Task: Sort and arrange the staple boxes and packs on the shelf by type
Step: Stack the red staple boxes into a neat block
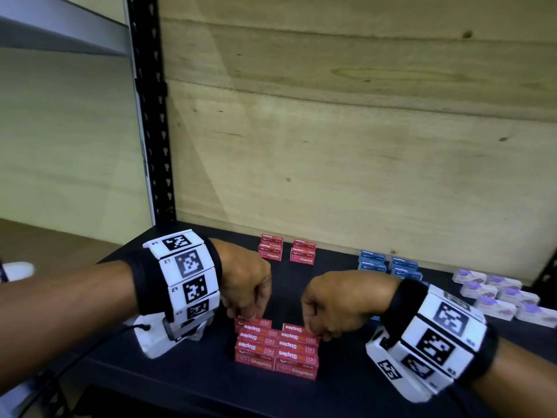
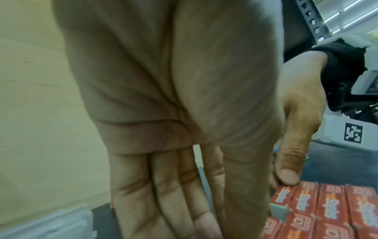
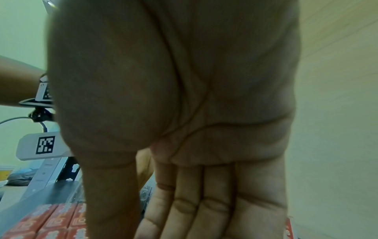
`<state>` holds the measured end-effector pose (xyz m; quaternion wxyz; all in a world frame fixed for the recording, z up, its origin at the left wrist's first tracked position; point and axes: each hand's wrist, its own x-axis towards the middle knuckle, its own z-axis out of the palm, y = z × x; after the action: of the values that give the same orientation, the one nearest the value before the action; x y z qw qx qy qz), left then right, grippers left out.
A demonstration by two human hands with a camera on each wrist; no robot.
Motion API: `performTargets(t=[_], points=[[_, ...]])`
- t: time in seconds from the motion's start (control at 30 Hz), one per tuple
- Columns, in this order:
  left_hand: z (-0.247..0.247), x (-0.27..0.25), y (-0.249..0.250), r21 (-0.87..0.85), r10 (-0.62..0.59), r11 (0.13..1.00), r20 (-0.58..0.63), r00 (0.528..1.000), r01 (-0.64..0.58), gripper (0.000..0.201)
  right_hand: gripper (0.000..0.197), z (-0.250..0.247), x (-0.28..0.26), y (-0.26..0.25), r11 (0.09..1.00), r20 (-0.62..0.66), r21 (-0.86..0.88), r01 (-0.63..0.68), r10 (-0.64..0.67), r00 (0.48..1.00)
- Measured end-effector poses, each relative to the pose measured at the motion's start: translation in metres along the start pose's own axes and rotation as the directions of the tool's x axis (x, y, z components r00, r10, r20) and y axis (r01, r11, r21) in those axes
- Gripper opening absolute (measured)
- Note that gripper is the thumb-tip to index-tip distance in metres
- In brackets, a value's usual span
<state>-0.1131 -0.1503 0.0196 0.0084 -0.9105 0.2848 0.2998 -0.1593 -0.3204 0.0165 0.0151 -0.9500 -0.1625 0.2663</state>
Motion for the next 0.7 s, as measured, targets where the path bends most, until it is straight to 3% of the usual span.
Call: performTargets(t=[0.53,0.7], points=[[-0.001,0.008,0.008,0.035,0.009,0.999,0.039,0.999,-0.010,0.018,0.018,-0.001,0.006,-0.002,0.999,0.021,-0.027,0.030,-0.029,0.999],[-0.012,0.009,0.006,0.053,-0.030,0.998,-0.038,0.999,0.032,0.021,0.027,-0.014,0.010,0.004,0.998,0.012,-0.066,-0.010,0.011,1.000]])
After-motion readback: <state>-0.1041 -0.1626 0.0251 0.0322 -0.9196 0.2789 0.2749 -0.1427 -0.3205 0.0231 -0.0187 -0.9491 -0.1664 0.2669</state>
